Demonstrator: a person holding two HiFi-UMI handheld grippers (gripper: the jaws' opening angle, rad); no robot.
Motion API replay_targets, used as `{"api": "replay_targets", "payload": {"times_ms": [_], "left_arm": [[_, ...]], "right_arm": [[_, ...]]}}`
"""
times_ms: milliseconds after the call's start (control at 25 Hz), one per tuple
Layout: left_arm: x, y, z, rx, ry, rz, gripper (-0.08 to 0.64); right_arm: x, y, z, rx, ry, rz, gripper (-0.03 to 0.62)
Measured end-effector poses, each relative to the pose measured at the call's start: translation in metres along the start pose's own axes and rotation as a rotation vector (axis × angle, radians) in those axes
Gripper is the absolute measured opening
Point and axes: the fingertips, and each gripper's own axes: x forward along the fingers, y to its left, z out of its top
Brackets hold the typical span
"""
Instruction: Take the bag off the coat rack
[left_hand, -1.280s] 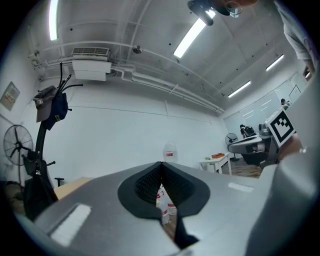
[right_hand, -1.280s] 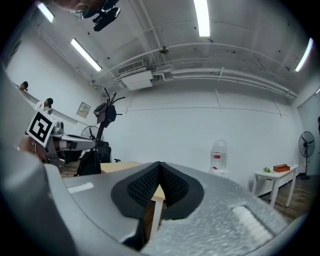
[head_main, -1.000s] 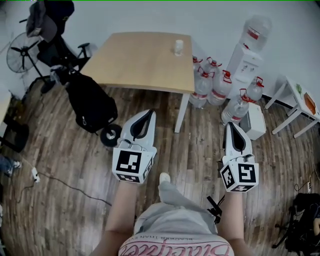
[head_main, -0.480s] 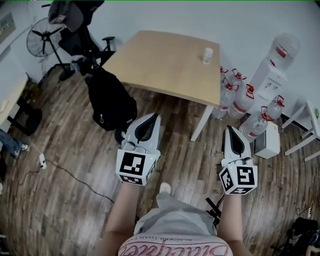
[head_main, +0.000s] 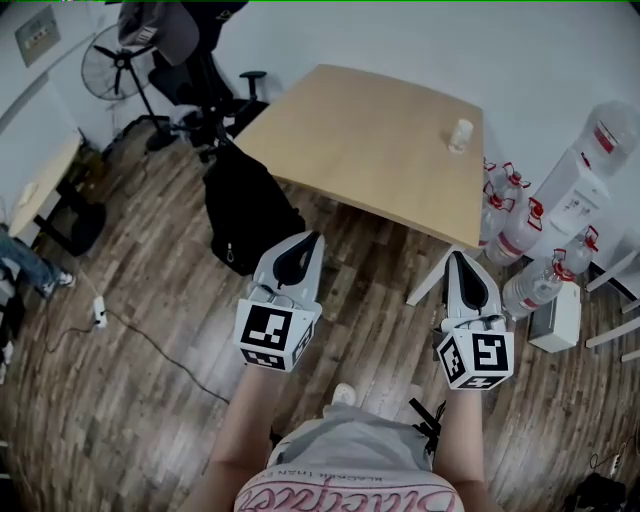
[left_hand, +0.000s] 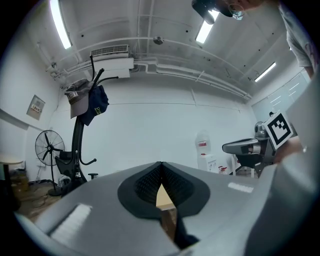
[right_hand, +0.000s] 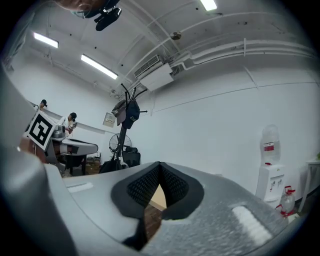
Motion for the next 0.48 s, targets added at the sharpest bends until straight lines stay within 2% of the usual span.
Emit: {"api": "replay_targets", "payload": {"times_ms": [240,480], "left_arm": [[0.009,0.04,-0.009,-0.022,0.012,0.051,0.009],[0.002,0.081,-0.021,-0.027,0.044,0.106,0.009]], "right_arm": [[0.04,0.017,-0.004,0.008,0.0,0.06,0.003],[0.071,0.032,-0.01,0.05,0.021,0.082,0.003]]}}
